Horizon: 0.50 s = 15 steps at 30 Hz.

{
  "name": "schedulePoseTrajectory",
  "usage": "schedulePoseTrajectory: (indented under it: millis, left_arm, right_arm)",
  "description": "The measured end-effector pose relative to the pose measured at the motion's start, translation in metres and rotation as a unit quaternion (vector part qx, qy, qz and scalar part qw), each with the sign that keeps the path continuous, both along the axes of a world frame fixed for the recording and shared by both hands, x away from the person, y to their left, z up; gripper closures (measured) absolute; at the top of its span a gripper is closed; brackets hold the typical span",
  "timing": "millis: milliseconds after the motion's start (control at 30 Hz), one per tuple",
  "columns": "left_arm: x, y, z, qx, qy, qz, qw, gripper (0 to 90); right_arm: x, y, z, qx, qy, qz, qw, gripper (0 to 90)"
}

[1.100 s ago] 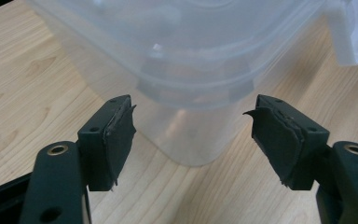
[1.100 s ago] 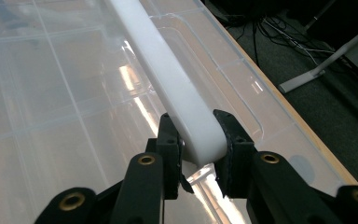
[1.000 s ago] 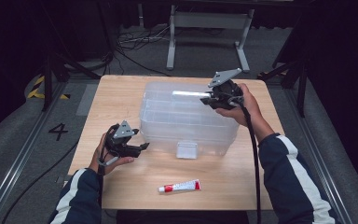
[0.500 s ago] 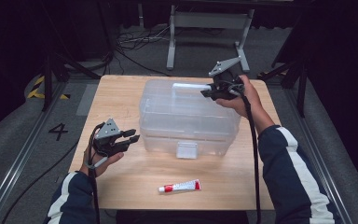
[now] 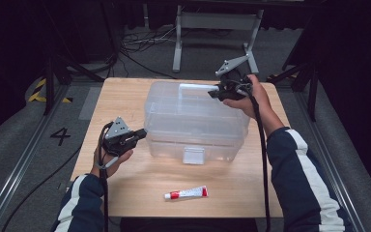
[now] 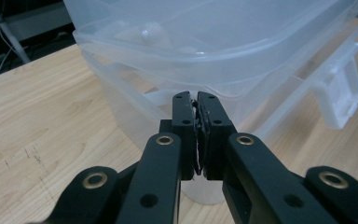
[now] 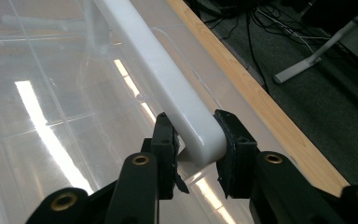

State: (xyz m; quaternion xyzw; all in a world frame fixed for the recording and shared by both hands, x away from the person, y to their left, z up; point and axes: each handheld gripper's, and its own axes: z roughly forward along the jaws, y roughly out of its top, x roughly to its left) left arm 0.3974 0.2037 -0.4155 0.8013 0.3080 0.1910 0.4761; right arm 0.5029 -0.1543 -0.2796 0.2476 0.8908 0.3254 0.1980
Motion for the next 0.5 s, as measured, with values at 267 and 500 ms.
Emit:
schedulePoseTrajectory:
  millis: [267,500]
  left_arm:
    - [0.003,-0.001,0.0,0.005,-0.001,-0.001,1.0,90.0]
    - [0.002,-0.001,0.0,0.009,-0.001,-0.002,1.0,90.0]
  right_arm:
    - [-0.006,-0.001,0.001,-0.001,-0.008,-0.001,1.0,69.2]
    - [-0.021,-0.017,0.007,0.018,-0.052,0.007,0.9985,63.6]
